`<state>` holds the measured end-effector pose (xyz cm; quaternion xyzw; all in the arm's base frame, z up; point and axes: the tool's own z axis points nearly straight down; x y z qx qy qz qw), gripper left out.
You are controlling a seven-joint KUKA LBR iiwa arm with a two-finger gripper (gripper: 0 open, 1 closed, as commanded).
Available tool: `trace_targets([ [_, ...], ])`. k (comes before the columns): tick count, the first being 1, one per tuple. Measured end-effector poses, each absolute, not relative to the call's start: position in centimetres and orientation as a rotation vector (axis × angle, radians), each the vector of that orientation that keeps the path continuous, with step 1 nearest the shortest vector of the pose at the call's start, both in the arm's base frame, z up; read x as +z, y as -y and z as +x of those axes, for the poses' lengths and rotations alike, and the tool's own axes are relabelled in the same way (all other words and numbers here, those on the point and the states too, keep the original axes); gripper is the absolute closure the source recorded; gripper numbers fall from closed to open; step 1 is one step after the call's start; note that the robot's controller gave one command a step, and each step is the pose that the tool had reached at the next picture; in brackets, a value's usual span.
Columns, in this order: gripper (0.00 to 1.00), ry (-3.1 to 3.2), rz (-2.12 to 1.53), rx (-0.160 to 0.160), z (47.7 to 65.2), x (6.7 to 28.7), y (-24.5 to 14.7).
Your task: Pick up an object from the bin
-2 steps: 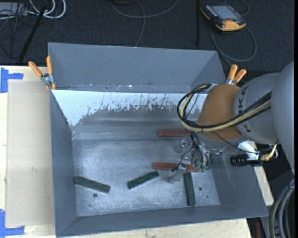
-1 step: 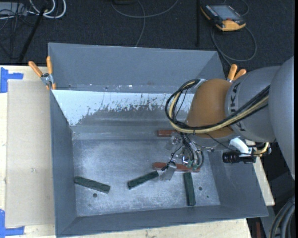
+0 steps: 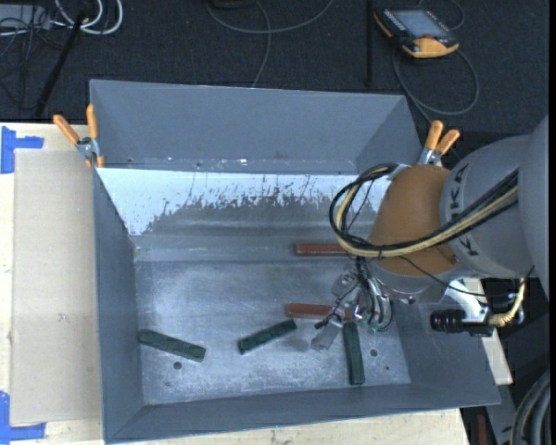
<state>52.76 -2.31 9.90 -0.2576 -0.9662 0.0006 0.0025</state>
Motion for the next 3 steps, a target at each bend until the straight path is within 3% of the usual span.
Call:
trace_targets([
  [1,0.00,3.103,-0.463,-0.001,53.5,6.9,-4.6],
  [2,0.00,3.109,0.434,-0.001,52.4,6.9,-8.4],
  [3,1.00,3.110,0.432,-0.001,52.5,7.0,-8.3],
])
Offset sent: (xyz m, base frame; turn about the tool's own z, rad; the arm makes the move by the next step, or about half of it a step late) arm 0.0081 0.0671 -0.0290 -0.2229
